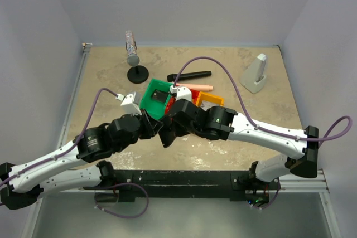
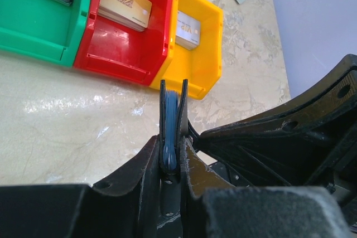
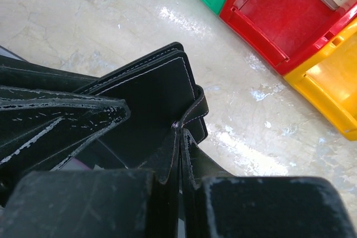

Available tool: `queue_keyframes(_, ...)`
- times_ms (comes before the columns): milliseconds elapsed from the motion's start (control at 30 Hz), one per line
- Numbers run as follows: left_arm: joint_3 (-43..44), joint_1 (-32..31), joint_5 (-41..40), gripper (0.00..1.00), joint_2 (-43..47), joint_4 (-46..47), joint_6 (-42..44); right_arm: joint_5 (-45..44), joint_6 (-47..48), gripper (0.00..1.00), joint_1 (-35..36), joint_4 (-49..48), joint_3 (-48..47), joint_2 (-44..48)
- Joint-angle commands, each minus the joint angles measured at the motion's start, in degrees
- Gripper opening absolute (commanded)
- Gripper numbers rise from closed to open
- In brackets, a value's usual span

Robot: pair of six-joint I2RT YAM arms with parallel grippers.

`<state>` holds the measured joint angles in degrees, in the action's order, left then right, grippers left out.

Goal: Take the credit cards out of the card holder
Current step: Open the card holder.

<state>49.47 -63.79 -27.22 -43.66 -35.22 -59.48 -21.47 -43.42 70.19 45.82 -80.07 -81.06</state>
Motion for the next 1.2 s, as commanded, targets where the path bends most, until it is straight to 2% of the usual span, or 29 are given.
queue_keyframes(0, 0.71, 0.24, -5.38, 0.00, 2.17, 1.03, -0.63, -3.31, 0.09, 0.00, -1.46, 8.14, 2.20, 2.48)
queue_keyframes(200, 0.63, 0.24, -5.47, 0.00, 2.17, 0.95, -0.55, -3.31, 0.00, 0.00, -1.46, 7.88, 2.38, 2.83)
queue_keyframes(367, -0.16, 0.33, -5.04, 0.00, 3.23, 2.52, 1.29, -1.03, 1.32, 0.00, -1.55, 1.47, 6.33, 7.04)
queue_keyframes(467, -2.97, 0.42, -3.46, 0.00, 5.86, 6.73, 6.73, -1.63, 1.84, 0.33, -1.64, 3.12, 6.07, 9.33)
queue_keyframes(500, -4.02, 0.59, -2.84, 0.00, 6.91, 8.22, 8.40, -2.25, 1.93, 0.41, -1.64, 3.65, 6.24, 10.99)
queue_keyframes(533, -5.34, 0.86, -1.88, 0.00, 8.23, 9.89, 10.33, -2.26, 2.37, 0.48, -1.64, 3.49, 6.68, 12.40)
queue_keyframes(600, -7.36, 1.56, 0.31, 0.00, 9.99, 12.01, 13.50, -1.56, 4.64, 0.53, -1.64, 1.56, 7.91, 15.56)
queue_keyframes(733, -11.41, 3.32, 9.53, 0.00, 12.28, 17.02, 19.83, 13.00, 12.99, 0.52, -0.68, -8.44, 10.98, 19.97)
queue_keyframes(833, -13.17, 4.37, 16.83, 0.00, 13.86, 20.71, 21.68, 17.95, 18.44, 0.47, 3.53, -12.59, 9.77, 19.19)
queue_keyframes(967, -14.93, 5.08, 26.41, 0.00, 15.44, 26.60, 23.97, 16.91, 19.87, 0.34, 6.71, -9.88, 6.69, 15.32)
queue_keyframes(1167, -17.30, 6.66, 39.25, 0.00, 20.54, 31.88, 29.25, 15.93, 17.85, 0.32, 5.31, -12.07, 14.05, 21.19)
